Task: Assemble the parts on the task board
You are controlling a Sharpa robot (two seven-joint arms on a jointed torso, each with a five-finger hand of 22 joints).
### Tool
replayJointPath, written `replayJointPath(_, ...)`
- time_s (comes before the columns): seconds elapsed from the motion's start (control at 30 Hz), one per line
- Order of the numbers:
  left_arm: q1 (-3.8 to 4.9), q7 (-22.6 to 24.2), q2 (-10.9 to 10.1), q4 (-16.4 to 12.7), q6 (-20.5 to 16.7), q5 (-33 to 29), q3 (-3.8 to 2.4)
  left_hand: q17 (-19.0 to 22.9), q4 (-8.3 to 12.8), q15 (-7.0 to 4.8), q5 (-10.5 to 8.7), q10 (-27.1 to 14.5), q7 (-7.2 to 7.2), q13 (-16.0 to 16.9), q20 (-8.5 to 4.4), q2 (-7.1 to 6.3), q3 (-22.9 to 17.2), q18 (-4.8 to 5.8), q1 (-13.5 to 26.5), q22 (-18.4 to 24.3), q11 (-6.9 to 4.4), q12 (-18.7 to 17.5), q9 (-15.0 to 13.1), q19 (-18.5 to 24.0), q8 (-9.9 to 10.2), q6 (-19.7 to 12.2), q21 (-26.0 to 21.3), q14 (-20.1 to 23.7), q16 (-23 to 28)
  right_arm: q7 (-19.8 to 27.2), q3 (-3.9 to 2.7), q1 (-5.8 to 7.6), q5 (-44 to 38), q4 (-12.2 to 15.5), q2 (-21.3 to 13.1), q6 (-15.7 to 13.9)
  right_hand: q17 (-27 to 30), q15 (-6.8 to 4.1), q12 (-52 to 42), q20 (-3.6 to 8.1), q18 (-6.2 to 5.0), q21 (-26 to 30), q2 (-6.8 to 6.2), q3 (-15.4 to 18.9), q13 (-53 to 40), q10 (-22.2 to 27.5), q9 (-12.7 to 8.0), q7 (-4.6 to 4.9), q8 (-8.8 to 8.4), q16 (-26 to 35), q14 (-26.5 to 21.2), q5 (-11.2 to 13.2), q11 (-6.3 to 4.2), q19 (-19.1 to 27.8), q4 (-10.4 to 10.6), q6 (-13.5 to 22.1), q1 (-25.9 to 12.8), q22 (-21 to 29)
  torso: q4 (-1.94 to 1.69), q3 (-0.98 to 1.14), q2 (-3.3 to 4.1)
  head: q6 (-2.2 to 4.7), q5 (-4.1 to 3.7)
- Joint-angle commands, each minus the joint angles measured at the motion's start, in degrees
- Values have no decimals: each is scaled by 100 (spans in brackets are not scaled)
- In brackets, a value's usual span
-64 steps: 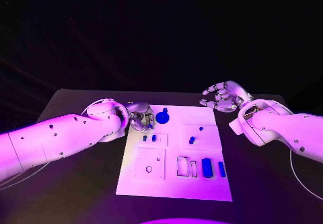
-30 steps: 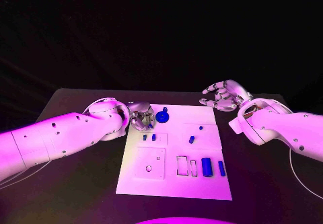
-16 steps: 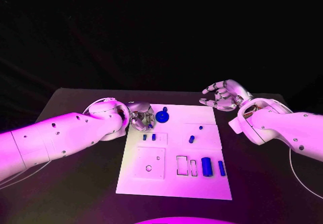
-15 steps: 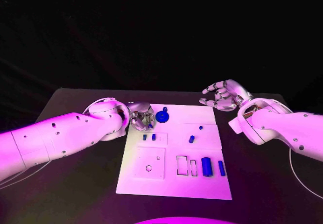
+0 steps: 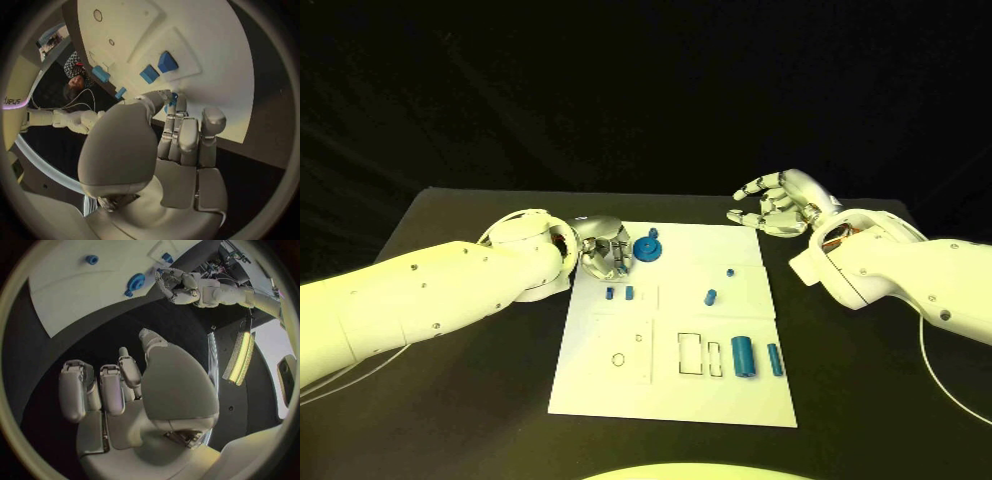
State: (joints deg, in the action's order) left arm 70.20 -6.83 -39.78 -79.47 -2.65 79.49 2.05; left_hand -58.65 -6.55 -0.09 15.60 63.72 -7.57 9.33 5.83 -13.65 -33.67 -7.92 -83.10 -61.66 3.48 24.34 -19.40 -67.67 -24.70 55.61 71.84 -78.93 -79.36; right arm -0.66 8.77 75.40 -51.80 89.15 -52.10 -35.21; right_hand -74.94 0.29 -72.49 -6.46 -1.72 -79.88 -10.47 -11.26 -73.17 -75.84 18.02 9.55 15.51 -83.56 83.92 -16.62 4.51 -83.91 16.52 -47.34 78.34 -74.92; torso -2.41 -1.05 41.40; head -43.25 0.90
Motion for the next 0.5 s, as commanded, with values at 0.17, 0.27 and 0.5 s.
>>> replayJointPath(0.17, -6, 47, 0, -26, -61, -29, 2, -8, 32, -15, -28, 44, 11, 8, 19, 55, -14, 101, -15, -7, 8, -38, -11, -38, -11, 45, 38, -28, -22, 61, -1, -4, -28, 6, -1, 29, -71, -29, -12, 36, -79, 4, 14, -23, 5, -38, -5, -30, 39, 21, 269, -35, -19, -50, -6, -23, -56, -938, -2, -2, -2, -10, -5)
replayJointPath(0.27, -6, 35, -2, -29, -23, -29, 2, -8, 32, -15, -28, 44, 11, 8, 19, 55, -14, 101, -15, -7, 8, -38, -11, -38, -11, 45, 38, -28, -22, 61, -1, -4, -28, 7, -2, 31, -71, -29, -12, 36, -79, 4, 14, -23, 5, -38, -5, -30, 39, 21, 269, -35, -19, -50, -6, -23, -56, -938, -5, 0, -2, -13, -7)
replayJointPath(0.5, -6, -39, -10, -31, 127, -23, 2, 2, 45, -18, -30, 68, 12, 13, 17, 57, -12, 100, -15, -5, 4, -50, -17, -37, -6, 65, 37, -29, -20, 58, -1, -4, -29, 8, -5, 38, -71, -29, -12, 36, -79, 4, 14, -23, 5, -38, -5, -30, 39, 21, 269, -35, -19, -50, -6, -23, -56, -938, -3, 1, -5, -23, -6)
